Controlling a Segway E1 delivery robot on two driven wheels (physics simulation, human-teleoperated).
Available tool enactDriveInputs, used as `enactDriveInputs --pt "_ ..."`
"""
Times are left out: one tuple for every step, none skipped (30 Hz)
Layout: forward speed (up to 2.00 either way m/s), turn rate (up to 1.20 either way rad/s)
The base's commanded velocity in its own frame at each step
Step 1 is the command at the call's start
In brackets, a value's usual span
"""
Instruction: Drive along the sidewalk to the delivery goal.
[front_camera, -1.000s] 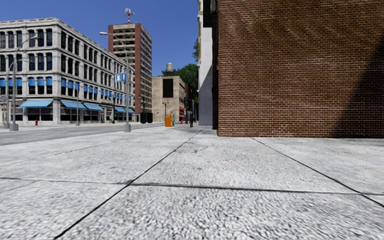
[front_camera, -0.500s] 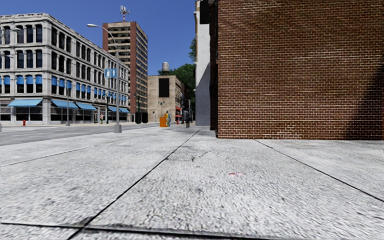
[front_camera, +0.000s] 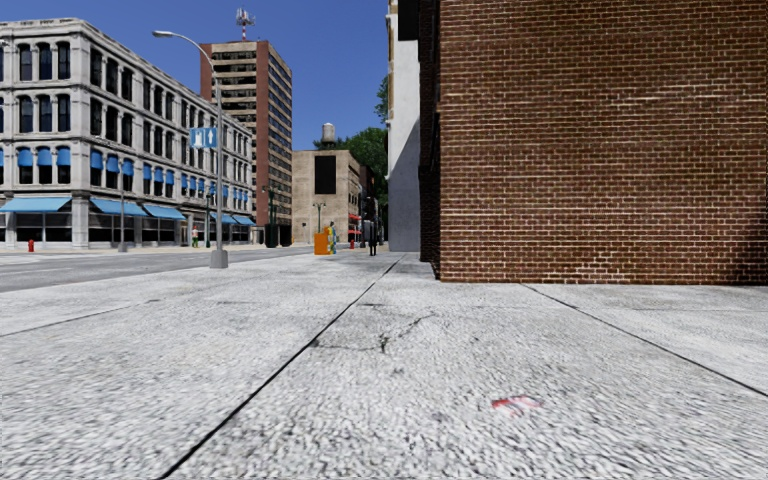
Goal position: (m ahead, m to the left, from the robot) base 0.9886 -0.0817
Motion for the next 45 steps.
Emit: enactDriveInputs --pt "1.91 0.0" --pt "1.91 0.0" --pt "1.91 0.0" --pt "1.86 0.0" --pt "1.77 0.0" --pt "1.59 0.0" --pt "1.33 0.0" --pt "1.16 0.0" --pt "1.16 0.0" --pt "1.09 0.0" --pt "1.07 0.0" --pt "1.06 0.0" --pt "1.06 0.0" --pt "1.06 0.0" --pt "1.06 -0.14" --pt "1.06 -0.28" --pt "1.06 -0.28" --pt "1.06 -0.33" --pt "1.06 -0.34" --pt "1.06 0.0" --pt "1.0 0.0" --pt "0.75 0.0" --pt "0.41 0.0" --pt "0.0 0.0" --pt "0.0 0.0" --pt "0.0 0.0" --pt "0.0 0.0" --pt "0.0 0.0" --pt "0.0 0.0" --pt "0.0 0.0" --pt "0.0 0.0" --pt "0.0 0.0" --pt "0.0 0.0" --pt "0.0 0.0" --pt "0.0 0.0" --pt "0.0 0.0" --pt "0.0 0.0" --pt "0.0 0.0" --pt "0.0 0.0" --pt "0.0 0.0" --pt "0.0 0.0" --pt "0.0 0.0" --pt "0.0 0.0" --pt "0.0 0.0" --pt "0.0 0.0"
